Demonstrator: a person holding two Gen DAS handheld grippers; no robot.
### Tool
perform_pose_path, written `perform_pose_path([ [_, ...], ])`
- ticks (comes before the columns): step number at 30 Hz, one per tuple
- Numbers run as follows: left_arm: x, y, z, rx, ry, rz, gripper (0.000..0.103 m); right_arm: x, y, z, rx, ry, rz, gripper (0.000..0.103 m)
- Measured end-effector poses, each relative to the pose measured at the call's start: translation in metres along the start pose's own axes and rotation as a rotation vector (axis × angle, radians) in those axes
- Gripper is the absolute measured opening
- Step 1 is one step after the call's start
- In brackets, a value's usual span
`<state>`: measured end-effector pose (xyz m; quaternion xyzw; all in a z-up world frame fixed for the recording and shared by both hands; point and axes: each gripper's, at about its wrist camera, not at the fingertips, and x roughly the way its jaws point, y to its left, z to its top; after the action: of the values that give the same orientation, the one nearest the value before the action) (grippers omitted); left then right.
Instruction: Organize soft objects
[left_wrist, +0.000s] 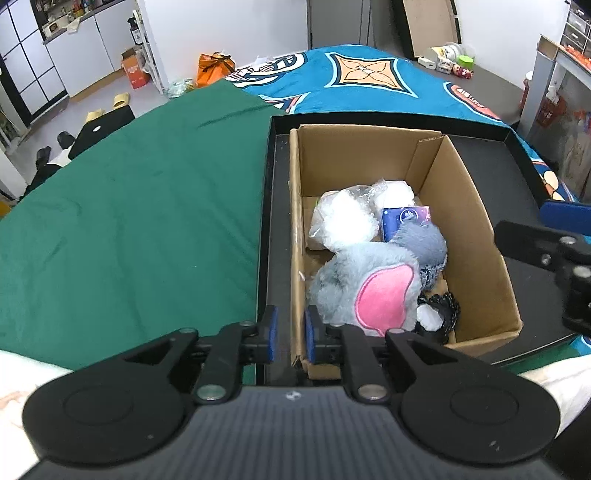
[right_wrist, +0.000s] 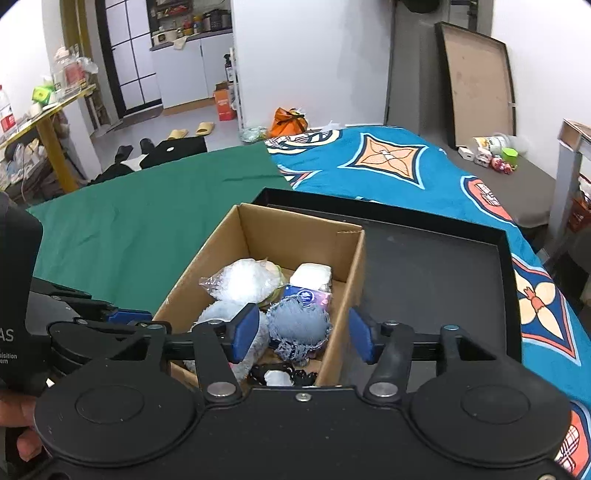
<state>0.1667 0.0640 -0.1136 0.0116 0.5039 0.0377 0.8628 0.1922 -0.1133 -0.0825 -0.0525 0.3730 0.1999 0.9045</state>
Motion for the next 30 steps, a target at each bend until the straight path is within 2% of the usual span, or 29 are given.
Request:
perform_pose_path([
  [3,-0.005,-0.002,0.000,-0.009,0.013,-0.001,0.020,-0.007,-0.007,-0.003,0.029,-0.007,-0.004,0.057],
  [5,-0.012,-0.005,0.000,-0.006,0.010,0.000,0.032,-0.013,-0.012,-0.004,0.050,-0.014,-0.007,0.061],
  [7,-0.021,-0.009,0.000,0.007,-0.005,0.007,0.049,-0.019,-0.016,-0.007,0.072,-0.020,-0.012,0.063],
  [10,-0.032,-0.015,0.000,0.019,-0.022,0.010,0.058,-0.026,-0.022,-0.012,0.103,-0.029,-0.020,0.066],
  [18,-0.062,-0.029,-0.004,0.045,-0.049,0.019,0.067,-0.054,-0.040,-0.024,0.164,-0.061,-0.032,0.076],
  [20,-0.070,-0.033,-0.006,0.048,-0.056,0.017,0.068,-0.062,-0.043,-0.027,0.171,-0.070,-0.038,0.080],
  [22,-0.078,-0.035,-0.009,0.055,-0.066,0.017,0.076,-0.069,-0.046,-0.030,0.178,-0.078,-0.042,0.085],
  [25,-0.091,-0.039,-0.014,0.060,-0.088,0.021,0.080,-0.079,-0.051,-0.034,0.196,-0.087,-0.039,0.091],
  [27,-0.099,-0.042,-0.018,0.058,-0.100,0.021,0.080,-0.085,-0.055,-0.035,0.209,-0.091,-0.038,0.101],
  [29,-0.107,-0.043,-0.021,0.059,-0.111,0.023,0.081,-0.092,-0.058,-0.038,0.222,-0.094,-0.035,0.103],
  [30,-0.110,-0.044,-0.022,0.060,-0.113,0.023,0.085,-0.095,-0.060,-0.039,0.229,-0.089,-0.029,0.103],
])
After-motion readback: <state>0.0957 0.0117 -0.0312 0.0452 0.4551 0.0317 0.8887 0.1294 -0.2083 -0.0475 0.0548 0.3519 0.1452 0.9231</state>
